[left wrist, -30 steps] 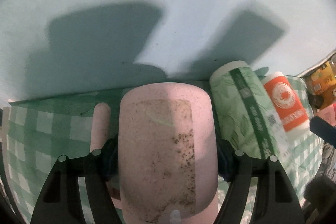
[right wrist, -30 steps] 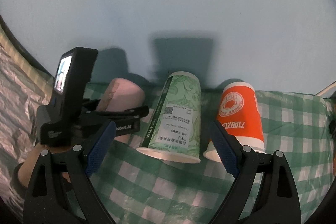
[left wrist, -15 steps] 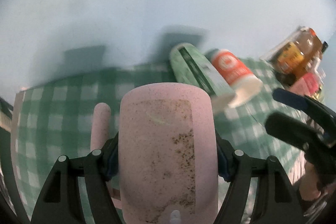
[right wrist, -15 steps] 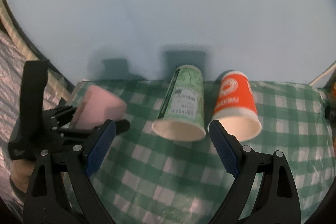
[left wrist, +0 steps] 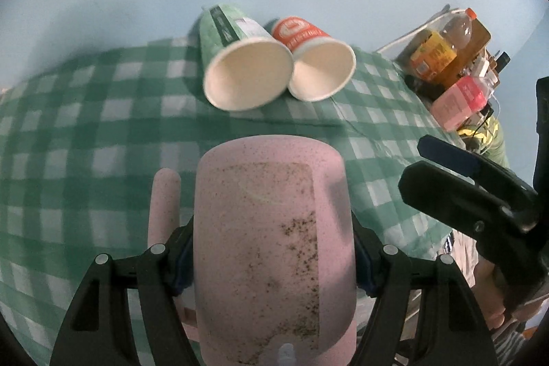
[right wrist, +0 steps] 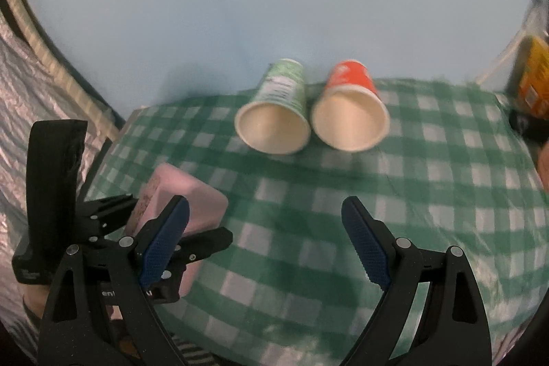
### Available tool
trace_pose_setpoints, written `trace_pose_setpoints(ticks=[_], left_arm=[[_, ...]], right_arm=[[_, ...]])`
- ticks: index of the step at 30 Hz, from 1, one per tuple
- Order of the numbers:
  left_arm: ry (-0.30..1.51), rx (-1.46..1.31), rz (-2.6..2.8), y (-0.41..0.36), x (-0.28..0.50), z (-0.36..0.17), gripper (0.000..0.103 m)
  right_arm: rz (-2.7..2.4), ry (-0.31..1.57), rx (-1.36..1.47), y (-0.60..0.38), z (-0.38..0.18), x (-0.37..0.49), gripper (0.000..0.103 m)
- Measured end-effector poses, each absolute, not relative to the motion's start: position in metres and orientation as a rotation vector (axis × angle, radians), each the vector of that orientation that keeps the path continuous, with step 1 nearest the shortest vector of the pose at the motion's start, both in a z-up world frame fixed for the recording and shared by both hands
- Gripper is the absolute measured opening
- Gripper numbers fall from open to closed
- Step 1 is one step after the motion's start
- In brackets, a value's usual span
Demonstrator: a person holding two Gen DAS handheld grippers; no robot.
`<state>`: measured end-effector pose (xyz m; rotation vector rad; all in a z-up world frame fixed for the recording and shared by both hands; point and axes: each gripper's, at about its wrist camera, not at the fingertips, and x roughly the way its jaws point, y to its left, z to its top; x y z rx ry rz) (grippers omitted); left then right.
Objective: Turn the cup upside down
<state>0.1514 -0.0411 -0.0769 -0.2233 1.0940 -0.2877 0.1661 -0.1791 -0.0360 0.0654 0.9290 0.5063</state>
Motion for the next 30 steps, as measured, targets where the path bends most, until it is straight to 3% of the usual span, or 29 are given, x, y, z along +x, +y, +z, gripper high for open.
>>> trace_pose_setpoints(ticks=[20,30], left_arm=[[1.176,-0.178,-0.246,-0.069,0.156,-0.107,0.074],[1.148,-0.195,-0.256,-0.060,0.155,-0.088,0.079]], right_arm=[[0.448,1.001,0.127,-0.212,-0.071,0.164,0.090],[0.447,0.993,0.152,-0.212,-0.064,0.165,0.090]])
